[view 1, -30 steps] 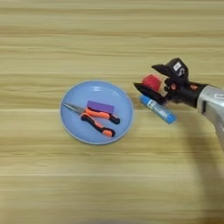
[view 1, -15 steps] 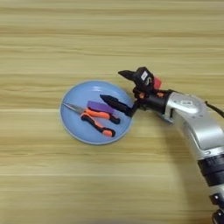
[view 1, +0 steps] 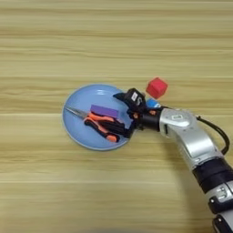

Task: Move the objects on the table

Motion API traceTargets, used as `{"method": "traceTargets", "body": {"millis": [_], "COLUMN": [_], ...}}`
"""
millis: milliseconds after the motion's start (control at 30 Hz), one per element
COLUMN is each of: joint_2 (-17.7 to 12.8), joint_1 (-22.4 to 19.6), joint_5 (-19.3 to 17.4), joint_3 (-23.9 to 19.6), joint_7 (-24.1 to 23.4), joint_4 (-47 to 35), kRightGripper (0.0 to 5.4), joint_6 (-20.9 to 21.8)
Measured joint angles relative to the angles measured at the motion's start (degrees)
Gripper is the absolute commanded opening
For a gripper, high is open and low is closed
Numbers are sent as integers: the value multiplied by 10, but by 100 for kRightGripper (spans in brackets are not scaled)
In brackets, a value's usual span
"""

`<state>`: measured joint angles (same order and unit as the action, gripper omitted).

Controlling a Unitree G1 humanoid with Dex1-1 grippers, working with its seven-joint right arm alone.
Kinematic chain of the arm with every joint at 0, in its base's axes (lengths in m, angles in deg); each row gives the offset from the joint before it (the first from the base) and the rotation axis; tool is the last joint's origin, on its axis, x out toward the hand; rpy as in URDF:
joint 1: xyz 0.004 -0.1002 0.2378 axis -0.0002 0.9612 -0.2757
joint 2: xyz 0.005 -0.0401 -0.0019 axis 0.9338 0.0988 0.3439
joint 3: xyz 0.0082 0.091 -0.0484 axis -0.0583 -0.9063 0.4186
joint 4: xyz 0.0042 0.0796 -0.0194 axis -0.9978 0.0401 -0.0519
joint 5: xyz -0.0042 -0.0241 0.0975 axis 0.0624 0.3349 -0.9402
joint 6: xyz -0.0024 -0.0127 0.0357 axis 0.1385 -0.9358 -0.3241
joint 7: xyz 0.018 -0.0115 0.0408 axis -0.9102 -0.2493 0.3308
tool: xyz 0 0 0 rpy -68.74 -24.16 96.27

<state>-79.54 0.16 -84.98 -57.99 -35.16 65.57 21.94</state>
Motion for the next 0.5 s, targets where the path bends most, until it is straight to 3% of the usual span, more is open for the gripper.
{"method": "traceTargets", "body": {"millis": [333, 500], "joint_2": [-1, -15], "joint_1": [-25, -42], "joint_5": [-17, 9], "joint_3": [-12, 0], "joint_7": [49, 61], "joint_4": [19, 44], "kRightGripper": [536, 536], "joint_6": [20, 7]}}
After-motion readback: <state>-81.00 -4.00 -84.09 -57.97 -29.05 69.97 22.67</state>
